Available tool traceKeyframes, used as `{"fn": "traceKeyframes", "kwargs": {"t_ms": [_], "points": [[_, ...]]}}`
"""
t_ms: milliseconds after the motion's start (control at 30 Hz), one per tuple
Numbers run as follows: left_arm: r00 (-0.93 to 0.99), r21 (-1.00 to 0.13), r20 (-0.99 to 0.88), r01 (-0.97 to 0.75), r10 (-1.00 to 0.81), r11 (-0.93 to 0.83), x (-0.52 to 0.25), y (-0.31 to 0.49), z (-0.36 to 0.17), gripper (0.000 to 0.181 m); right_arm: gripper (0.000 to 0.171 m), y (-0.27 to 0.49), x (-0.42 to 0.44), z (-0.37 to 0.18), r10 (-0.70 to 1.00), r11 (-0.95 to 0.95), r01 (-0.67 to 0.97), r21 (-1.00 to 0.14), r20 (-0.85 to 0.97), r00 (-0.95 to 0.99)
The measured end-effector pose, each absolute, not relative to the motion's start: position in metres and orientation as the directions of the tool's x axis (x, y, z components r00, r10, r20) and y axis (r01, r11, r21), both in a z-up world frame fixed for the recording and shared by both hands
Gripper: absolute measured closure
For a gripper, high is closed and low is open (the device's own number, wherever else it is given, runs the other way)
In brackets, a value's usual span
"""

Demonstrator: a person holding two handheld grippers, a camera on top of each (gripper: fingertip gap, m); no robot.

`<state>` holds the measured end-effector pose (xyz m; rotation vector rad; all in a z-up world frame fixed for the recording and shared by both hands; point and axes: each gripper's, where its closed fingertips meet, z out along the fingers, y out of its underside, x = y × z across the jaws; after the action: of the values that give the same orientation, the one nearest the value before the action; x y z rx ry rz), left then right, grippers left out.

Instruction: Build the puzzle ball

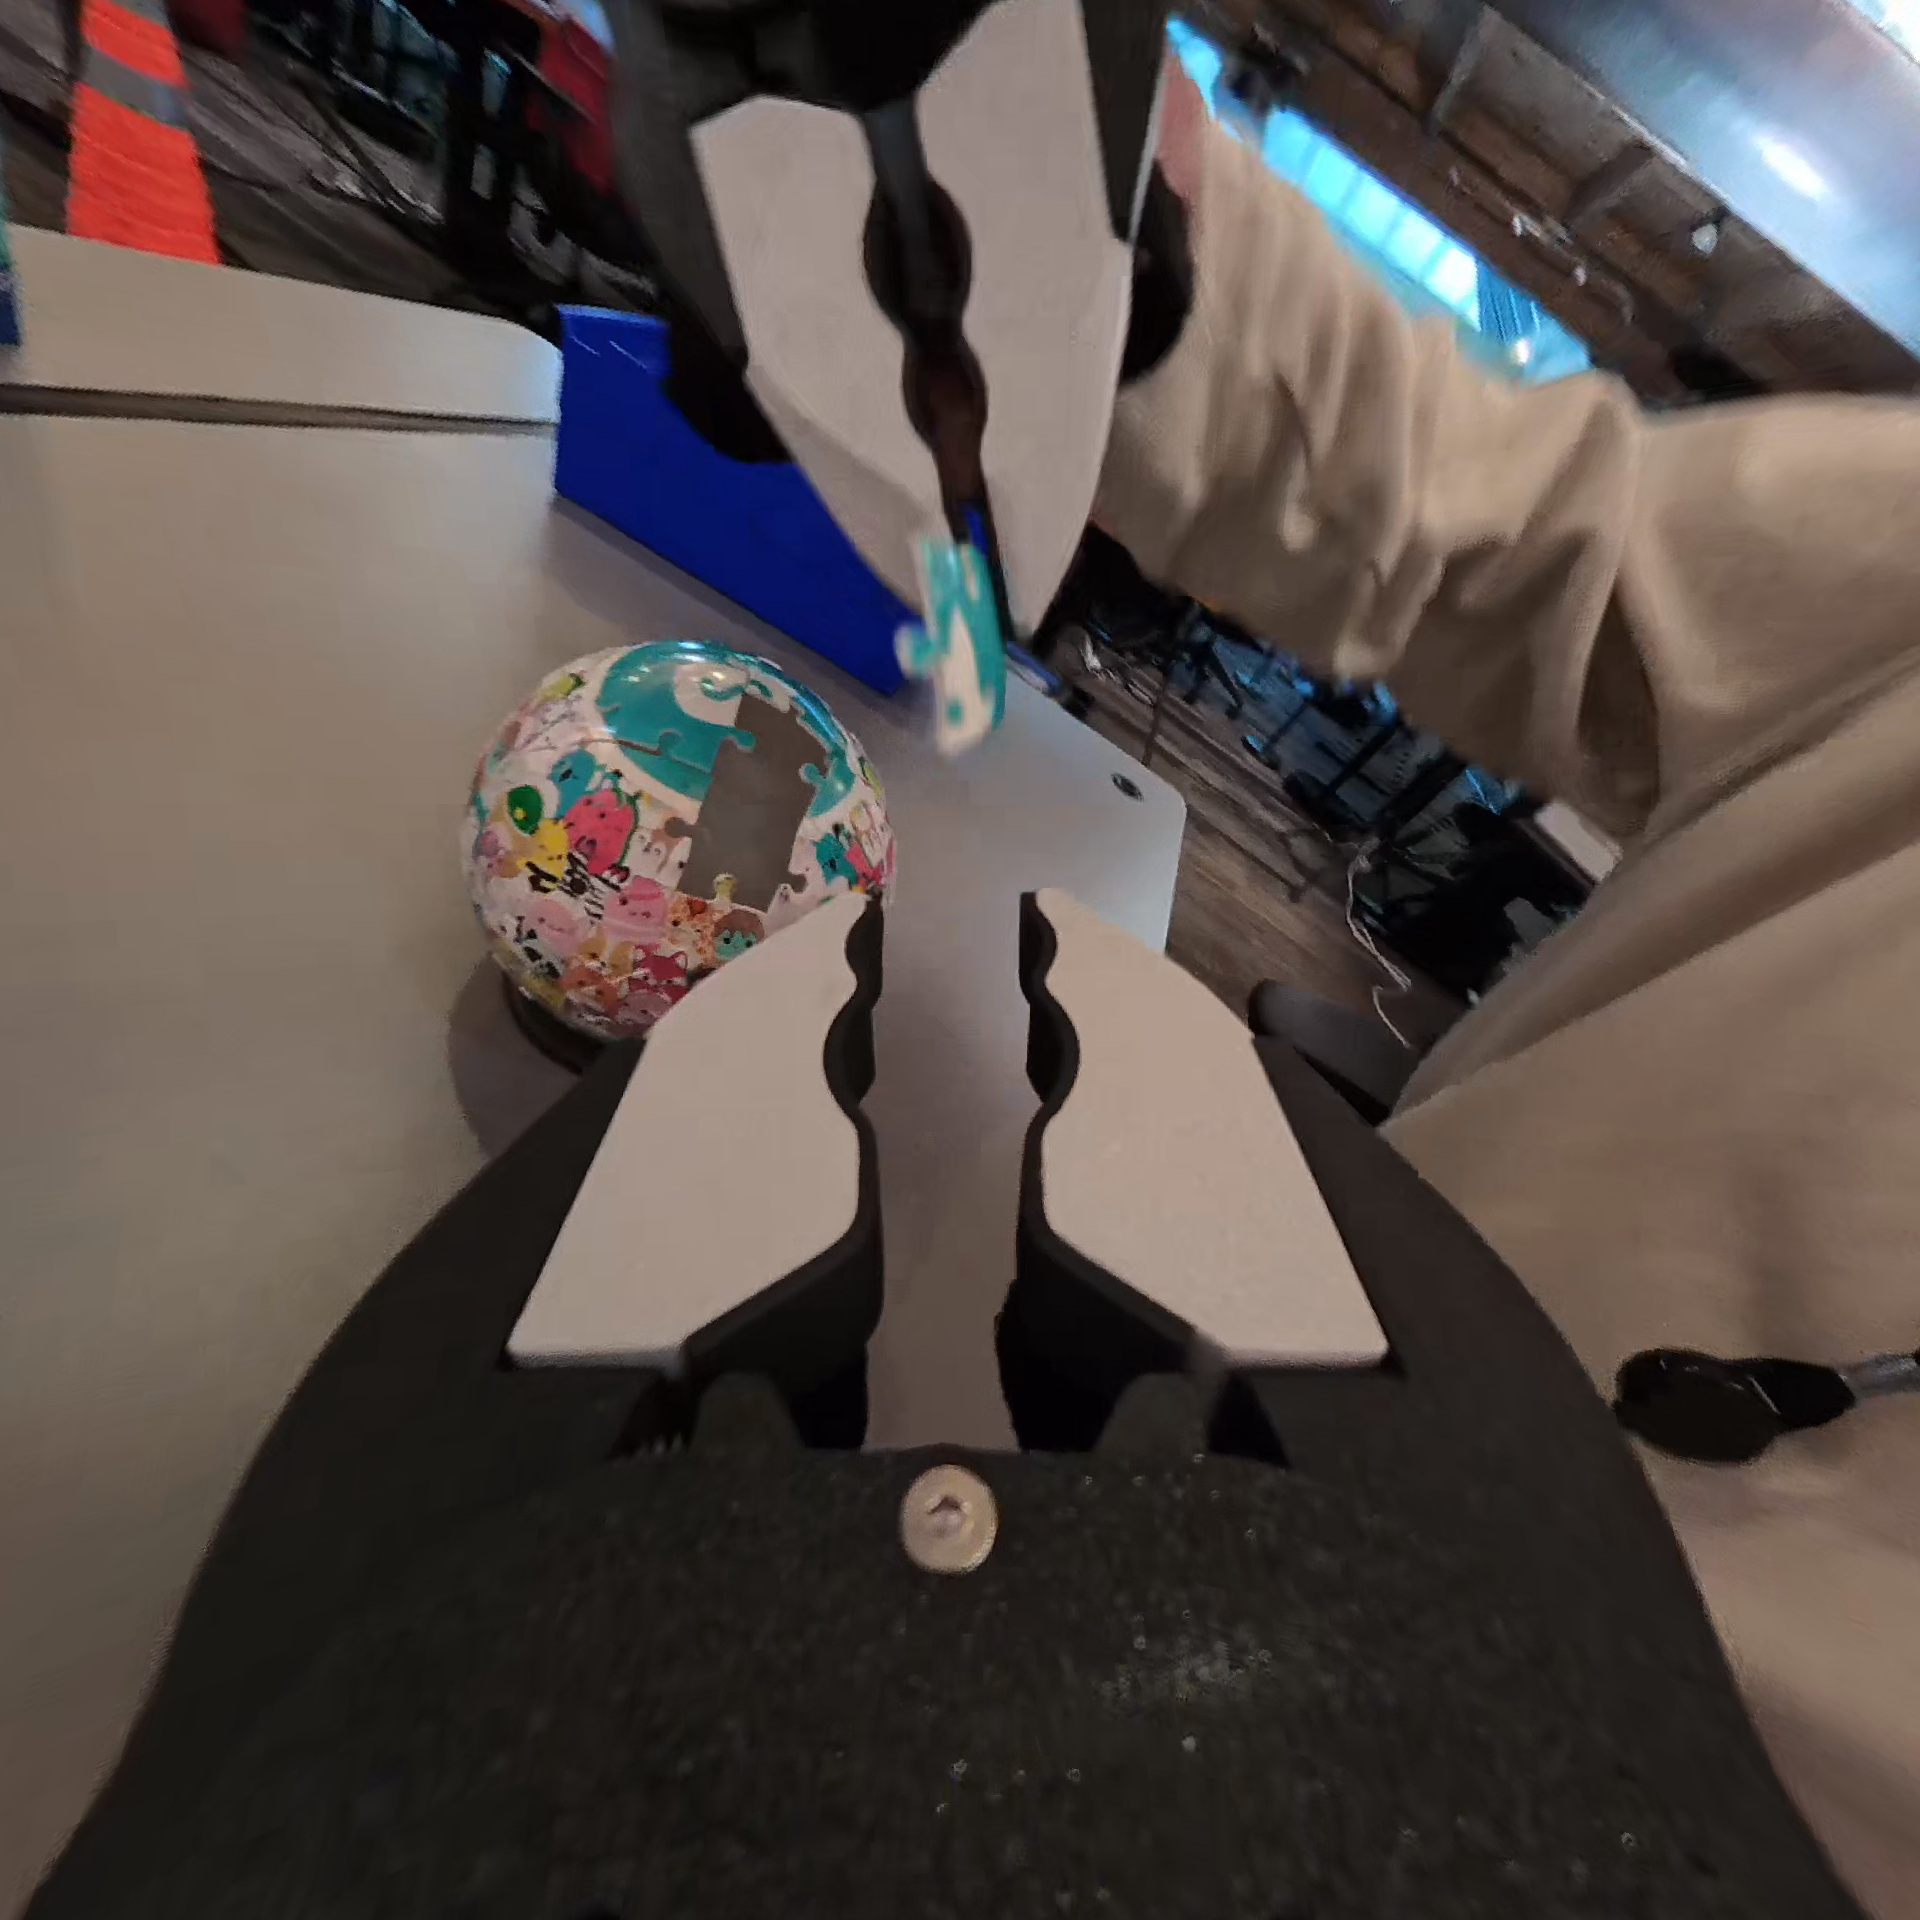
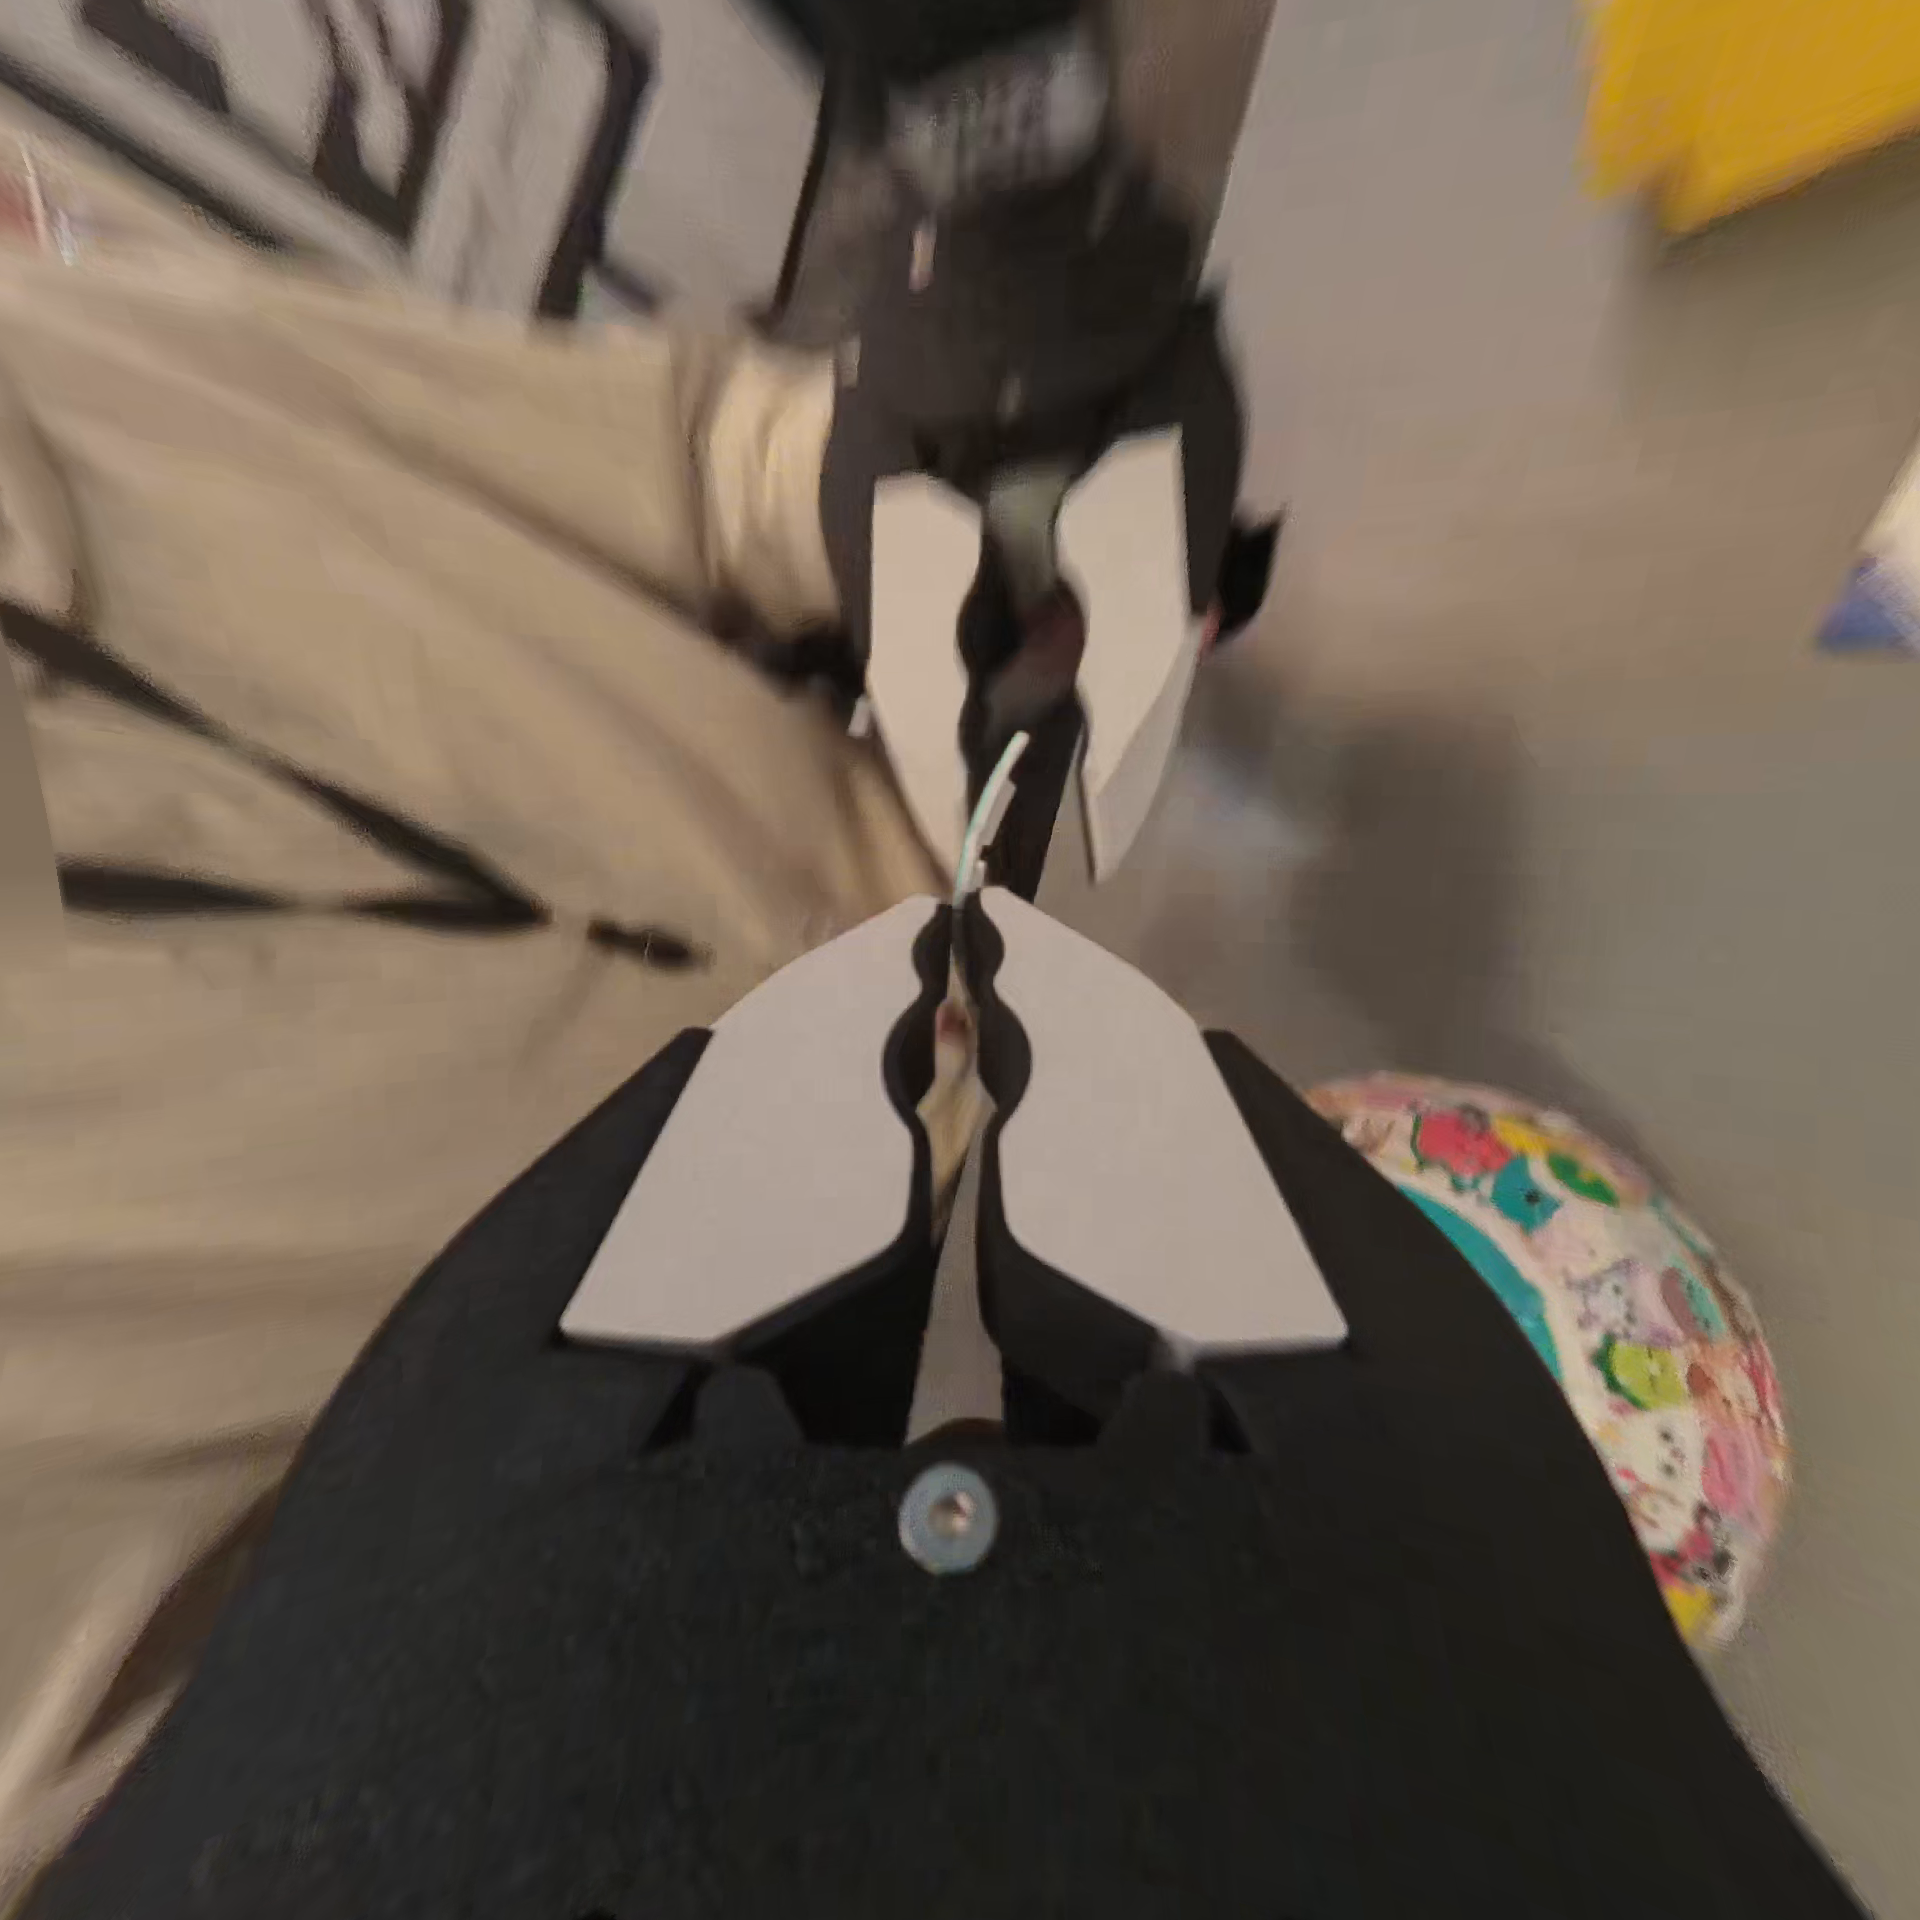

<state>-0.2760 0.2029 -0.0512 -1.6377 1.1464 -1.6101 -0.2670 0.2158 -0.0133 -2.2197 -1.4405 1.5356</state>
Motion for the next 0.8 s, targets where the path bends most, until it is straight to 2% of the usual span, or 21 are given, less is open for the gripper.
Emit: {"fn": "traceKeyframes", "kwargs": {"t_ms": [67, 133, 167, 233, 300, 400, 533, 700, 800], "points": [[-0.091, -0.863, 0.503, -0.105, -0.859, -0.494, -0.277, 0.199, -0.043, 0.157, 0.17, 0.22, -0.28, 0.005, 0.788, -0.593, 0.381, -0.71, -0.609, 0.092], [-0.117, -0.859, 0.509, -0.013, -0.853, -0.511, -0.277, 0.197, -0.031, 0.157, 0.169, 0.221, -0.287, 0.023, 0.83, -0.54, 0.025, -0.841, -0.528, 0.181], [-0.157, -0.84, 0.528, 0.045, -0.834, -0.54, -0.279, 0.195, -0.022, 0.157, 0.17, 0.219, -0.286, 0.026, 0.819, -0.51, -0.141, -0.848, -0.529, 0.221], [-0.257, -0.772, 0.567, 0.167, -0.783, -0.614, -0.284, 0.192, -0.003, 0.157, 0.17, 0.208, -0.283, 0.026, 0.783, -0.474, -0.395, -0.787, -0.582, 0.221], [-0.321, -0.725, 0.578, 0.22, -0.75, -0.653, -0.286, 0.188, 0.005, 0.157, 0.17, 0.197, -0.282, 0.021, 0.756, -0.455, -0.559, -0.693, -0.632, 0.168], [-0.351, -0.736, 0.565, 0.194, -0.747, -0.648, -0.281, 0.174, 0.002, 0.158, 0.169, 0.189, -0.271, 0.013, 0.743, -0.385, -0.696, -0.606, -0.651, 0.155], [-0.357, -0.752, 0.571, 0.133, -0.739, -0.646, -0.272, 0.162, -0.007, 0.158, 0.169, 0.181, -0.27, 0.004, 0.726, -0.442, -0.728, -0.523, -0.685, 0.051], [-0.349, -0.736, 0.607, 0.092, -0.714, -0.671, -0.264, 0.16, -0.018, 0.159, 0.169, 0.174, -0.268, 0.006, 0.747, -0.391, -0.768, -0.507, -0.663, 0.057], [-0.388, -0.732, 0.601, 0.083, -0.699, -0.676, -0.266, 0.155, -0.014, 0.179, 0.169, 0.172, -0.27, 0.002, 0.754, -0.354, -0.758, -0.548, -0.647, 0.115]]}}
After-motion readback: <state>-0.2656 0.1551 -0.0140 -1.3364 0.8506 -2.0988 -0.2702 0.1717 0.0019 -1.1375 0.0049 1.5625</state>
